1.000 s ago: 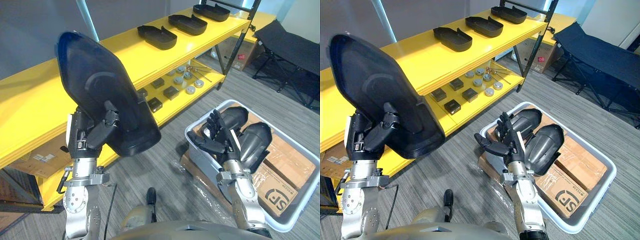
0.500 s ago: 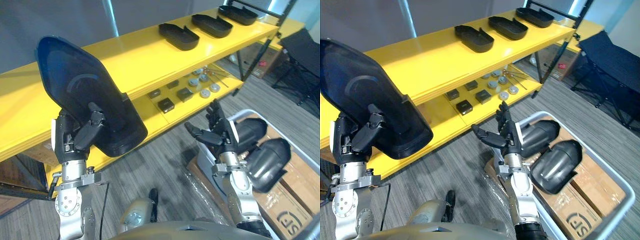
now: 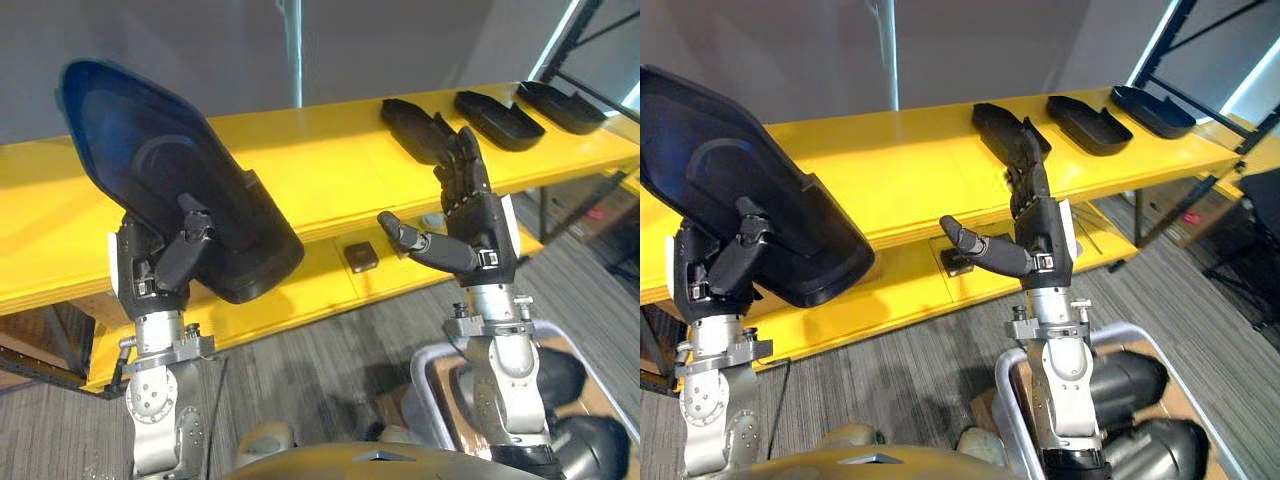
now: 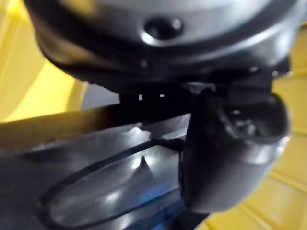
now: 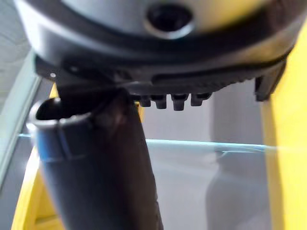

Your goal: Walk over and take three plastic housings, then place them on the shelf

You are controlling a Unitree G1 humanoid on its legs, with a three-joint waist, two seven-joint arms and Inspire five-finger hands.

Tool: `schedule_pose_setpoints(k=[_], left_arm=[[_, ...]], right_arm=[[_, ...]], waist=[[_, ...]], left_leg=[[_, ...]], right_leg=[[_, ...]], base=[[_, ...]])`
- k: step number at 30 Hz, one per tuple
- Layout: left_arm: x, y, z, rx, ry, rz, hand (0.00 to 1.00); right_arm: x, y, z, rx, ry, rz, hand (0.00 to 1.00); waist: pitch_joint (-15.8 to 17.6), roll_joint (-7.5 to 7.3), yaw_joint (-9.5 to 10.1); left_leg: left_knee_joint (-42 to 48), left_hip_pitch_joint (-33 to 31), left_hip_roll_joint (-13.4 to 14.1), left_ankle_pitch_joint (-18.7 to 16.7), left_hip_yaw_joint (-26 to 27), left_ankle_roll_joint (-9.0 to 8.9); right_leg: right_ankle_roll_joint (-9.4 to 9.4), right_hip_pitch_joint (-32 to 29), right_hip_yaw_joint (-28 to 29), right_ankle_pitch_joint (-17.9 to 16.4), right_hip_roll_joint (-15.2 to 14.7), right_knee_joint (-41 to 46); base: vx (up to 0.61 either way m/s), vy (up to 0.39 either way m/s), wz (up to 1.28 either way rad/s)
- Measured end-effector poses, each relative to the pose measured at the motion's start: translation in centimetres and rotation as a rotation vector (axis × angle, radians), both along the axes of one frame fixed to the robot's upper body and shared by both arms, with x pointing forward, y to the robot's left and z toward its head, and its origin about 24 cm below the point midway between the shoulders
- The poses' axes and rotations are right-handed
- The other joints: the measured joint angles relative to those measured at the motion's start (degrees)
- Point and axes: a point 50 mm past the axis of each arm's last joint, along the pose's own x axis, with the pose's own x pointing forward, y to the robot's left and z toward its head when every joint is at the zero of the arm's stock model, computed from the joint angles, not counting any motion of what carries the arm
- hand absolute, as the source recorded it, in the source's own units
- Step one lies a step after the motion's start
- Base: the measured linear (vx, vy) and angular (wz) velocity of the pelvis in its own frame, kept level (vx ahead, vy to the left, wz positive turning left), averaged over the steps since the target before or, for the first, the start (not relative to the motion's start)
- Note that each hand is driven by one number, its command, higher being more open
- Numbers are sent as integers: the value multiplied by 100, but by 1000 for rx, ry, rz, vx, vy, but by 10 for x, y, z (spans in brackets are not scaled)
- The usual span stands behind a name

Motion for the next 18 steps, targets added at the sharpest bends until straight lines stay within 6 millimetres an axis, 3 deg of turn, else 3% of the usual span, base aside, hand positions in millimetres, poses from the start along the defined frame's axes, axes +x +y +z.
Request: schedule_pose_setpoints(k=[1, 2, 3, 4, 5, 6, 8, 9, 11, 13, 18], left_arm=[[1, -2, -2, -6, 13, -12, 0], [1, -3, -2, -5, 13, -18, 0], [3, -4, -2, 0, 13, -32, 0], [5, -6, -3, -1, 16, -47, 0], [10, -12, -6, -7, 22, -81, 0], [12, -15, -7, -10, 20, -96, 0], [17, -23, -3, 15, 5, -130, 0], [21, -25, -3, 38, 3, -147, 0], [32, -24, 3, 127, 11, -196, 0], [37, -24, 5, 168, 25, -242, 0], [40, -26, 1, 215, 97, -350, 0]], right_arm=[[0, -7, -1, 17, 5, -14, 100], [0, -10, -1, 27, 8, -21, 100], [1, -18, -4, 32, 19, -52, 100], [1, -22, -8, 33, 31, -75, 100], [0, -33, -10, 25, 35, -123, 100], [-1, -37, -10, 19, 31, -143, 100], [-2, -47, -9, 7, 19, -190, 100], [-2, -49, -11, 16, 25, -210, 100], [0, -47, -24, 52, 75, -224, 100], [1, -43, -25, 67, 82, -216, 100], [3, -21, -22, 81, 62, -158, 100]], waist=[[34, 140, -8], [50, 154, -5], [91, 175, 22], [97, 160, 18], [81, 189, -15], [43, 249, -31], [-70, 439, -61], [-85, 460, -100], [-92, 98, -202], [-67, -49, -238], [-76, -75, -294]], left_leg=[[745, -286, 181, 44, 176, -38], [1102, -437, 292, 44, 340, -70], [1389, -547, 590, -19, 757, -67], [1281, -578, 801, -46, 1035, -61], [546, -560, 1042, 101, 1447, -114], [136, -561, 1045, 291, 1515, -116], [-860, -546, 999, 1398, 1485, -177], [-1105, -473, 891, 1485, 1429, -441], [-1921, -124, 385, 1804, 1587, -283], [-2373, 44, 217, 1996, 1678, -196], [-2955, 513, 133, 2107, 1927, -160]], right_leg=[[-47, 251, -167, -28, 71, -88], [-83, 425, -197, -50, 85, -218], [-97, 796, -348, -61, 86, -464], [-96, 1016, -472, -60, 38, -611], [-94, 1216, -682, -59, -51, -784], [-83, 1246, -758, -66, -90, -823], [246, 1198, -757, -200, -193, -800], [390, 1198, -752, -252, -247, -753], [434, 1109, -728, -193, -677, -714], [478, 1077, -700, -34, -793, -724], [464, 1038, -452, 309, -816, -716]], base=[[357, -201, 74], [257, -117, 66], [249, -89, 52], [263, -87, 70], [190, -34, 59], [175, 73, 54], [178, 170, 20], [193, 226, 16], [168, 200, 12], [114, 126, -1], [49, 93, -21]])
